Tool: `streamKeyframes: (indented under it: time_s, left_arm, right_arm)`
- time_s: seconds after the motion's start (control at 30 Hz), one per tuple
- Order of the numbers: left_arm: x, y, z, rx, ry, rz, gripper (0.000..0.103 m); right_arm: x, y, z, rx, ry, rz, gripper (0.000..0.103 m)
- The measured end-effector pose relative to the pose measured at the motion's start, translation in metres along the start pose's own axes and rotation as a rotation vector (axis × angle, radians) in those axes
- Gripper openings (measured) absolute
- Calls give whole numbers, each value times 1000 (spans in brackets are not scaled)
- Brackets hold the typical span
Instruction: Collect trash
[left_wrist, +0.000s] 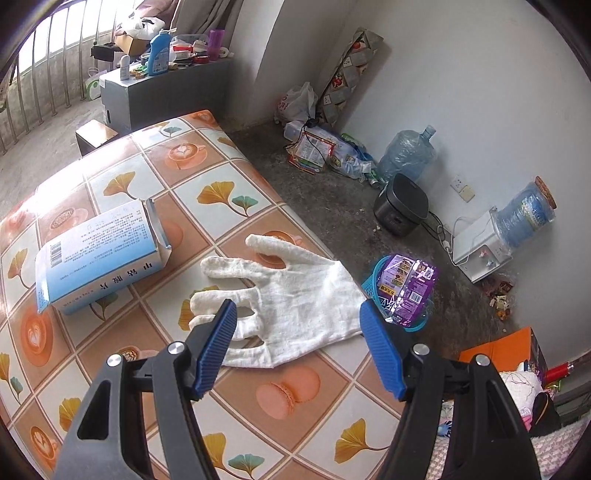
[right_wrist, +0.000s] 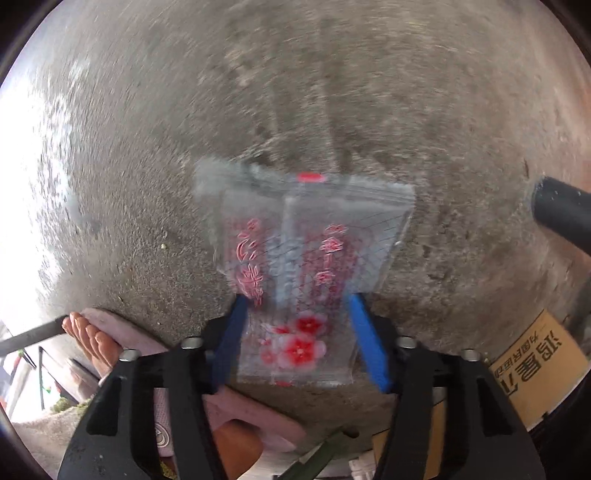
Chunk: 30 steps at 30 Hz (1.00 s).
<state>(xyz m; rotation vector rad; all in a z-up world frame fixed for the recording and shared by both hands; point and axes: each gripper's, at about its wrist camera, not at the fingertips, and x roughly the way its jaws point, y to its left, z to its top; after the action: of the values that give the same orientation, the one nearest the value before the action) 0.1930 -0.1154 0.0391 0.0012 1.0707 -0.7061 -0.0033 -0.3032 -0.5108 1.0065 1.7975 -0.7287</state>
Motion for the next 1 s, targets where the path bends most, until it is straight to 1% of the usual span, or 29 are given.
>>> streamKeyframes:
  time_s: [0.1,0.13,0.17,0.23,0.33,0.4,0.47,0.57,0.6,0.67,0.73,0.8,0.87,0.9,0.93,0.97,1.0]
  left_arm:
    - [-4,0,-2,3,-9,-2,67]
    - [-6,0,-3,3,-13,-2,67]
    - [-7,0,-4,3,-16,-1,67]
    - [-10,1,-5,2,-23,0,67]
    - [-15,3,-7,2,-34,1,67]
    - [-16,3,-7,-3,-39,-2,67]
    - [-17,3,-8,-2,-44,-10,67]
    - [-16,1,-7,4,-51,-22,67]
    - [-15,0,-7,2,-50,-26,67]
    - [-13,-2,-7,-1,-49,-37,67]
    - [-12,-4,-6,5,-48,-42,67]
    - [-11,-5,-6,14,-43,-42,67]
    - [-8,-5,-4,16,-36,-40,67]
    - [-7,-4,-3,14,-35,-40,67]
    - [-6,-3,-3,14,-34,-40,67]
    - [-4,-2,-2,13,-33,-39,67]
    - [-3,-1,-1,10,-32,-37,67]
  right_arm:
    - [1,-6,-3,27,3,29,18]
    - [3,-7,-4,30,5,38,7]
    - [1,-11,-3,33,8,44,6]
    - [0,-15,-2,32,3,37,1]
    - [-15,-26,-2,40,-31,71,0]
    - [-40,-30,-5,35,-102,83,0]
    - [-77,-33,-14,28,-217,126,0]
    - [-148,-32,-29,28,-426,216,0]
    - [-172,-29,-33,17,-500,248,0]
    - [-224,-20,-40,-35,-643,282,0]
    - [-271,-24,-38,-54,-760,326,0]
    - [-304,-26,-35,-50,-835,362,0]
    - [-326,-25,-21,-50,-871,383,0]
    - [-331,-21,-8,-62,-855,382,0]
    - [-333,-18,7,-66,-840,356,0]
    - [-333,-15,24,-80,-805,336,0]
    - [-331,-12,44,-96,-745,321,0]
